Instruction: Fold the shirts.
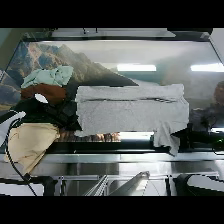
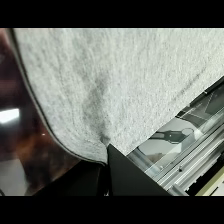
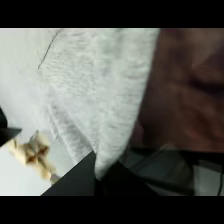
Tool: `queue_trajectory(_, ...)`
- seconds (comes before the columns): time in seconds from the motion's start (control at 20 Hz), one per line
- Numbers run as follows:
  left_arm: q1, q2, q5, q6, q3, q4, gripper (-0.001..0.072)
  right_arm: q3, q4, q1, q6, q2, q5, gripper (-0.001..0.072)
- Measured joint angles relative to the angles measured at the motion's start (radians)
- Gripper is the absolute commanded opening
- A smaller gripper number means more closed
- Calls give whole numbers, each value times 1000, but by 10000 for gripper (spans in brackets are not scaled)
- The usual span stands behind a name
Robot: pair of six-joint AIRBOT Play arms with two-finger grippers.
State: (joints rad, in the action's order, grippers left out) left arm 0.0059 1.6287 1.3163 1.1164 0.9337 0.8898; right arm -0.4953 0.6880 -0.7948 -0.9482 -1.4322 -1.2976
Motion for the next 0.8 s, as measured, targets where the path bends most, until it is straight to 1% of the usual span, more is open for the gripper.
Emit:
queue_trajectory(0.2,5,0,58,0,29,0,25,-55,-8,-1,-1,14,-89,16)
queue_trajectory(0.35,19,0,123,1,86,-1,25,-137,-31,0,-35,30,-140,16)
queue_trajectory(0.5,33,0,165,21,169,-11,26,-218,-76,33,-54,36,-159,16)
queue_trajectory(0.6,40,0,176,28,235,-35,26,-282,-103,87,-59,37,-132,16)
queue_trajectory(0.8,52,29,185,63,390,-64,26,-453,-163,210,-74,24,-10,15)
